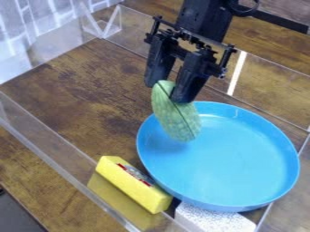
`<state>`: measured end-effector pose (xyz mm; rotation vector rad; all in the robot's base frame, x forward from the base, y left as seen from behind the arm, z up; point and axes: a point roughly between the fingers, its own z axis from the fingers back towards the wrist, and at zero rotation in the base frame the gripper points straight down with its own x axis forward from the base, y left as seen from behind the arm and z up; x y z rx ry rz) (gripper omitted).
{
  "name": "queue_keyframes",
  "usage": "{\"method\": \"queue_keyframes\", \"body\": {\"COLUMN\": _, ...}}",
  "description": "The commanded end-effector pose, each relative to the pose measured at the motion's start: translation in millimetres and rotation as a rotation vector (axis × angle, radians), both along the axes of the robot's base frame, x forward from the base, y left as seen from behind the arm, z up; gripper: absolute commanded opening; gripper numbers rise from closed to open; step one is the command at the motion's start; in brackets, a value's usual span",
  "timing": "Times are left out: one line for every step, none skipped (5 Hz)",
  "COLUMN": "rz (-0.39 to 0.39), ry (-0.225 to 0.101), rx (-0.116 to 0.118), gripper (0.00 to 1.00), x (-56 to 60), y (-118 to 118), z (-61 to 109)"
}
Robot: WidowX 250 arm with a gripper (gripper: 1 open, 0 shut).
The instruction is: Put the green object in the blue tray
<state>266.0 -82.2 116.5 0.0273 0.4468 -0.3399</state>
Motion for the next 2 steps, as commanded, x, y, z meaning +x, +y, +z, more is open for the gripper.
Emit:
{"method": "queue_keyframes", "body": {"rz": -0.019, "ry": -0.069, "rx": -0.023, "gripper": 0.0, "x": -3.3, "y": -6.0, "z": 22.4}}
{"method": "queue_keyframes", "body": {"rz": -0.021, "ry": -0.065, "rx": -0.023, "gripper": 0.0, "x": -4.4, "y": -7.5, "z": 21.8}}
